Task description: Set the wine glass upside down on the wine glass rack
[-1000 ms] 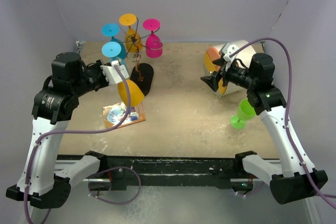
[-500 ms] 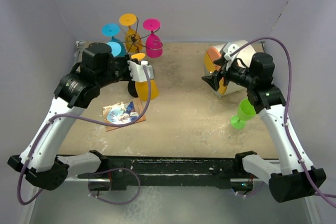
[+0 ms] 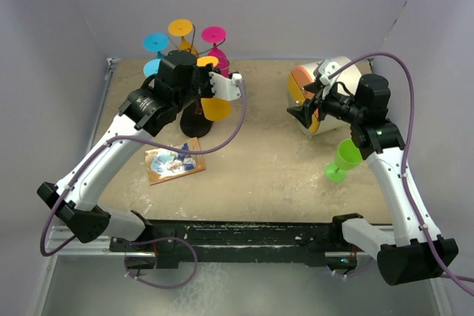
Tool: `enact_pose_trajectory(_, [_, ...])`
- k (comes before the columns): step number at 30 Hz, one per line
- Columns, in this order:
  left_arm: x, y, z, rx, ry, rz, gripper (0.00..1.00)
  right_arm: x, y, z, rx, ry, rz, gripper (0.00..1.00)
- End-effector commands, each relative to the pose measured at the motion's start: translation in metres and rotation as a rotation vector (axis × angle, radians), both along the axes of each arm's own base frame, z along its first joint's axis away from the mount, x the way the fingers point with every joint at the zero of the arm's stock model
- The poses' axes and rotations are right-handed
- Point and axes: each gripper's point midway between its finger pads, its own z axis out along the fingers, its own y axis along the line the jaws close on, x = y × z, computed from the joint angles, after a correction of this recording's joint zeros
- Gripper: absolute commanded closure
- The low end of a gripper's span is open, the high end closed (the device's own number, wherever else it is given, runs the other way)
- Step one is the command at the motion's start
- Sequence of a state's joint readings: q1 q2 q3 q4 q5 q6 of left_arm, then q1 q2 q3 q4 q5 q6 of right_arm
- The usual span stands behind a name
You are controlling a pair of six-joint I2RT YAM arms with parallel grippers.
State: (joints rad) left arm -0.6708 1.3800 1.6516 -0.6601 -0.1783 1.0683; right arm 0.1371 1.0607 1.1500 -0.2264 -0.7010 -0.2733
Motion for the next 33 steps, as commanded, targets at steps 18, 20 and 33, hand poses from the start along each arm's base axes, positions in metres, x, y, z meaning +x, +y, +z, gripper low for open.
enact_pose_trajectory(18, [0.015, 0.041, 0.017, 0.040, -0.114, 0.216, 1.00, -0.001, 0.002, 0.009, 0.011, -0.043, 0.021, 0.15])
enact_pose_trajectory(20, [0.014, 0.042, 0.017, 0.042, -0.113, 0.216, 1.00, -0.001, 0.002, 0.009, 0.009, -0.042, 0.021, 0.15])
enact_pose_trajectory(33, [0.008, 0.058, 0.007, 0.072, -0.088, 0.249, 1.00, 0.001, 0.003, 0.006, 0.003, -0.039, 0.025, 0.14])
